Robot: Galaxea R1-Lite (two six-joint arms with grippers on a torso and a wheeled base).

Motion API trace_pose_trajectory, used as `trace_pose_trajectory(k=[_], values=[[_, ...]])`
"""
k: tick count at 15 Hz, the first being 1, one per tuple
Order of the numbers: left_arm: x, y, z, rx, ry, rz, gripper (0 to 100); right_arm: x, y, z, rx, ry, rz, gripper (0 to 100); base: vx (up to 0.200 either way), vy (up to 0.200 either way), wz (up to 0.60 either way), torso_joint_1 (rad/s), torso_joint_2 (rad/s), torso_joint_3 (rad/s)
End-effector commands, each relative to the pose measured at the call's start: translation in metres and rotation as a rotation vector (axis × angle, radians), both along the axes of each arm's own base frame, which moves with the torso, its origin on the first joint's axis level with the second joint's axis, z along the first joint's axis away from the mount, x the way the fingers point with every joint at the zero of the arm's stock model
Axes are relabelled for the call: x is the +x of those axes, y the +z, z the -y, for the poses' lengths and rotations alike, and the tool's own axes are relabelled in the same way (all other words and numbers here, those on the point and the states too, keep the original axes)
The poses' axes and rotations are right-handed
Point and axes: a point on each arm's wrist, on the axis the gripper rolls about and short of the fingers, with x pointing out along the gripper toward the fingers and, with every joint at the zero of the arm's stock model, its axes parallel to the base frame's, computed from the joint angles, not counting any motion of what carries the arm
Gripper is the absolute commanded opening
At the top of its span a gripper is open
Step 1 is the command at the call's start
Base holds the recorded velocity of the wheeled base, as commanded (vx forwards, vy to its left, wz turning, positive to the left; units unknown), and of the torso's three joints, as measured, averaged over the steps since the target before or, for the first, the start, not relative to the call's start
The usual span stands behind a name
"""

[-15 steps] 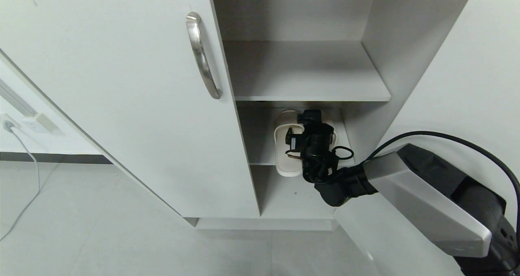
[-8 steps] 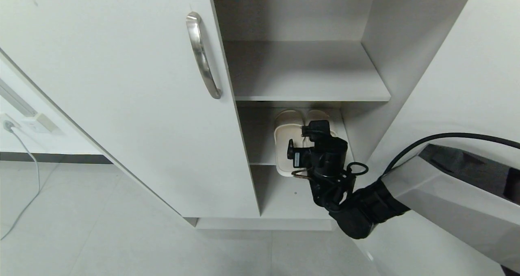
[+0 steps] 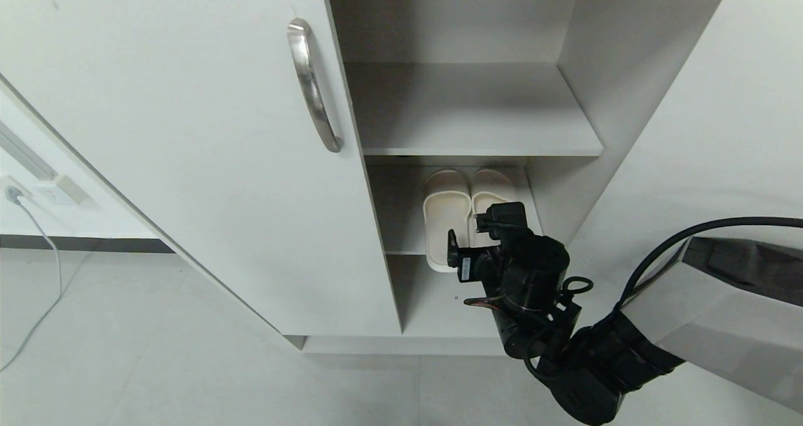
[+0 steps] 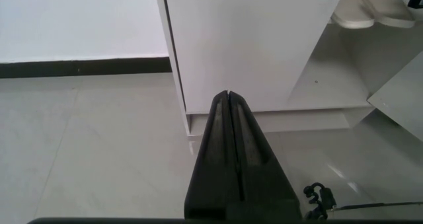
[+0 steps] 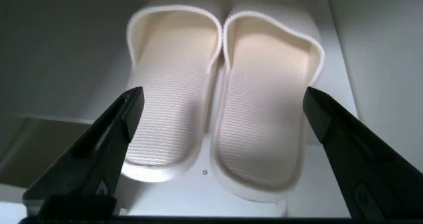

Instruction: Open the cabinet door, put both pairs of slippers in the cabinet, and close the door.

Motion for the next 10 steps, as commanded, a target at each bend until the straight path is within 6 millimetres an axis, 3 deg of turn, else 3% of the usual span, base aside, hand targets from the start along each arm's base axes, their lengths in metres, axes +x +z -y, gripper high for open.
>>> trace_pose_trajectory(k=[1,4,10], values=[[0.0001,-0.0001,0.0000,0.000,0.000,-0.002,0,-0.0034,0.0014,-0.0013,-0.001,0.007,0.001,100,-0.200,0.000,0.00,0.012,0.01,0.002],[0.0001,-0.0001,0.0000,-0.001,0.000,-0.002,0,-0.0062,-0.0010,-0.0009,-0.007,0.012,0.001,100,-0.200,0.000,0.00,-0.001,0.00,0.005],[0.0001,-0.0001,-0.0001,-0.001,0.003,-0.002,0,-0.0073,-0.0017,0.0002,-0.010,0.012,-0.002,100,0.000,0.000,0.00,0.000,0.00,0.000]])
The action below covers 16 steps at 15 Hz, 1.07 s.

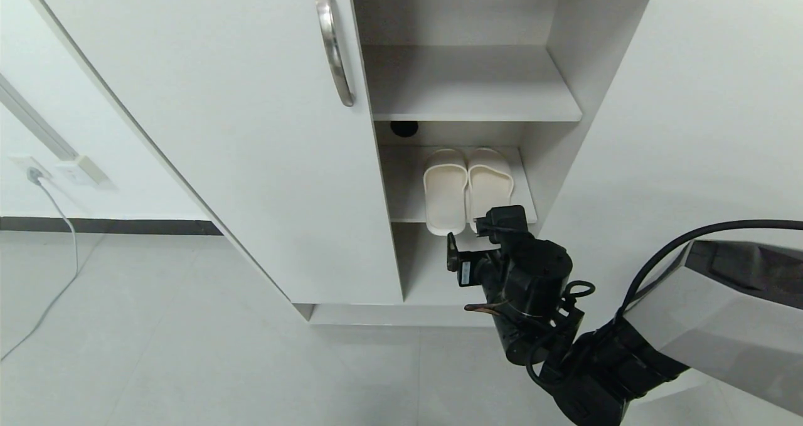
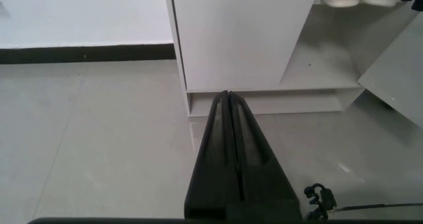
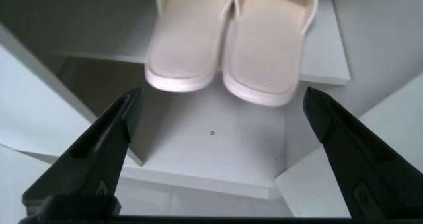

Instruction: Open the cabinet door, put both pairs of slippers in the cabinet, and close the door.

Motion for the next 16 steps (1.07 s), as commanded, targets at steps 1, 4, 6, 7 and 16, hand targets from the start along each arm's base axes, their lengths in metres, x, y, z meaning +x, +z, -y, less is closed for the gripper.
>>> trace_pose_trajectory(k=[1,4,6,7,16], values=[[0.0001,-0.0001,0.0000,0.000,0.000,-0.002,0,-0.0018,-0.0001,0.0013,-0.004,0.001,-0.003,100,0.000,0.000,0.00,0.000,0.00,0.000],[0.0001,-0.0001,0.0000,-0.003,0.000,-0.002,0,-0.0022,-0.0002,0.0017,-0.005,0.001,-0.005,100,0.000,0.000,0.00,0.000,0.00,0.000],[0.0001,-0.0001,0.0000,-0.003,0.000,-0.002,0,-0.0019,-0.0005,0.0023,-0.006,0.000,-0.006,100,0.000,0.000,0.00,0.000,0.00,0.000],[0.0001,-0.0001,0.0000,-0.003,0.000,-0.002,0,-0.0024,-0.0005,0.0019,-0.006,0.001,-0.006,100,0.000,0.000,0.00,0.007,0.00,0.149],[0.0001,-0.0001,0.0000,-0.003,0.000,-0.002,0,-0.0042,-0.0066,0.0047,-0.044,-0.001,-0.025,100,0.000,0.000,0.00,0.001,0.00,0.194]])
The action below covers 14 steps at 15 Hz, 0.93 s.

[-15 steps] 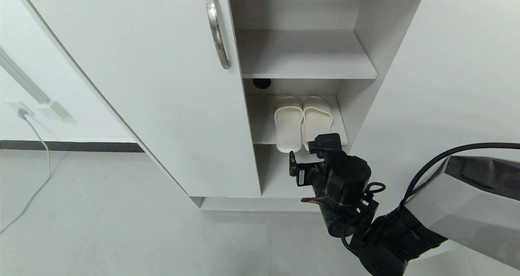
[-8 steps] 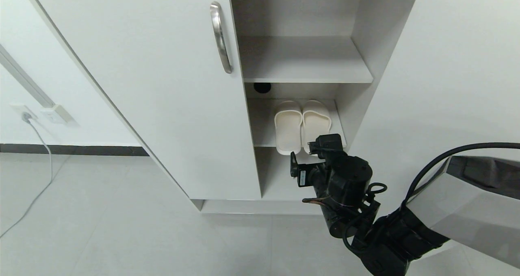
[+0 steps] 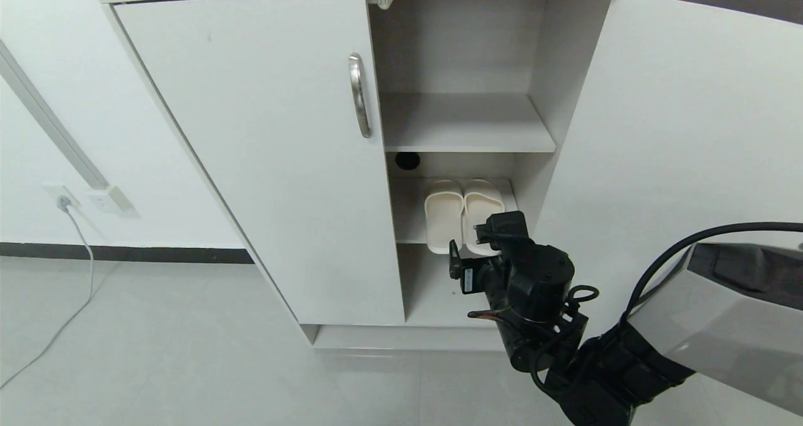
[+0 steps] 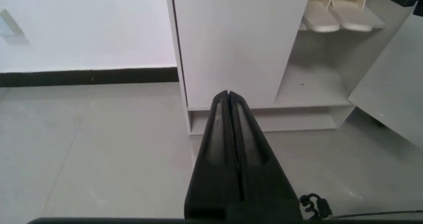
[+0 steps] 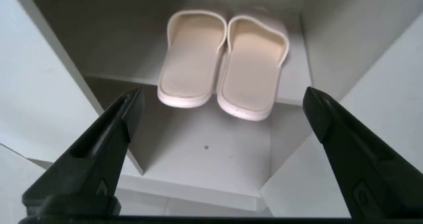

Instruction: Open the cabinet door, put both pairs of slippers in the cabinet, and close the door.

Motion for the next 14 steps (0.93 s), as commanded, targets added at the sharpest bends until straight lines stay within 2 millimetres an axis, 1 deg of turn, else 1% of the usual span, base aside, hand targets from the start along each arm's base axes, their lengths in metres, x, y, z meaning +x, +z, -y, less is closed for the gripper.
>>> trace_pose_trajectory(k=[1,2,3,5,8,11,14], values=[[0.000,0.000,0.000,0.000,0.000,-0.002,0,-0.001,-0.002,0.001,-0.009,0.001,-0.006,100,0.000,0.000,0.00,-0.002,0.00,0.193],[0.000,0.000,0.000,-0.001,0.000,-0.002,0,-0.005,-0.003,0.004,-0.032,0.006,-0.011,100,0.000,0.000,0.00,-0.002,0.01,0.193],[0.000,0.000,0.000,-0.001,0.000,-0.002,0,-0.014,-0.001,0.004,-0.048,0.034,-0.015,100,0.000,0.000,0.00,0.007,0.00,0.217],[0.000,0.000,0.000,0.000,0.002,-0.002,0,-0.020,0.000,0.007,-0.054,0.089,-0.020,100,0.000,0.000,0.00,0.005,0.00,0.158],[0.000,0.000,0.000,0.003,0.002,-0.002,0,-0.020,-0.001,0.008,-0.058,0.095,-0.027,100,0.000,0.000,0.00,0.001,0.00,0.019],[0.000,0.000,0.000,0.000,0.002,-0.002,0,-0.019,-0.012,0.009,-0.082,0.120,-0.046,100,0.000,0.000,0.00,0.000,0.00,0.000],[0.000,0.000,0.000,-0.001,0.002,-0.002,0,-0.020,-0.016,0.012,-0.093,0.137,-0.055,100,0.000,0.000,0.00,0.000,0.00,0.000]])
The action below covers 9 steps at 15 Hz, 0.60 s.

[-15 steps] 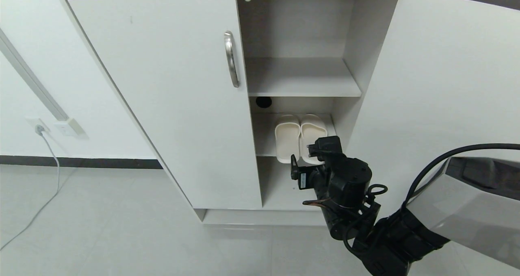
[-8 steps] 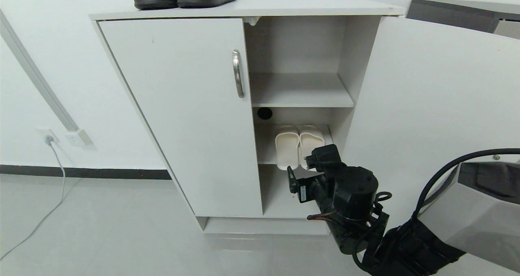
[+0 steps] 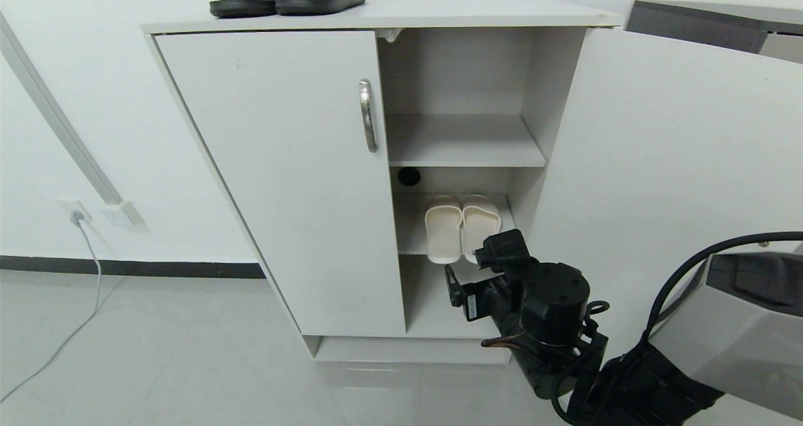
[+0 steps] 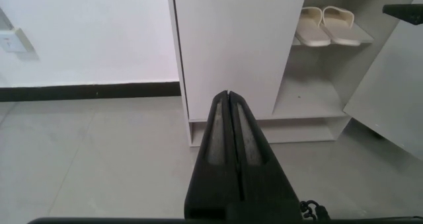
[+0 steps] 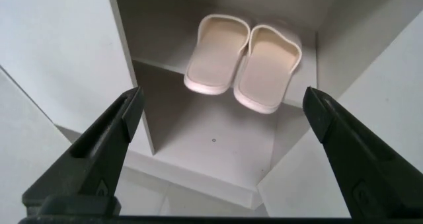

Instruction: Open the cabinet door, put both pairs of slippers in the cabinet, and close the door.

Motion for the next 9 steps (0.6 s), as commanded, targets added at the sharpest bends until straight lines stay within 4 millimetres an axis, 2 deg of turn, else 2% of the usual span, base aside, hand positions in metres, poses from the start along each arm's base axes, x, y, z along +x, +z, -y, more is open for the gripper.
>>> trace_pose_trajectory(k=[1,9], values=[[0.0001,0.0001,0.0000,-0.002,0.000,-0.002,0,-0.0003,-0.0051,0.0009,-0.013,0.006,-0.011,100,0.000,0.200,0.00,0.002,0.00,0.002],[0.0001,0.0001,0.0000,-0.010,0.002,-0.002,0,0.0006,-0.0043,0.0014,-0.007,0.009,-0.002,100,0.000,0.200,0.00,0.004,0.00,0.004]])
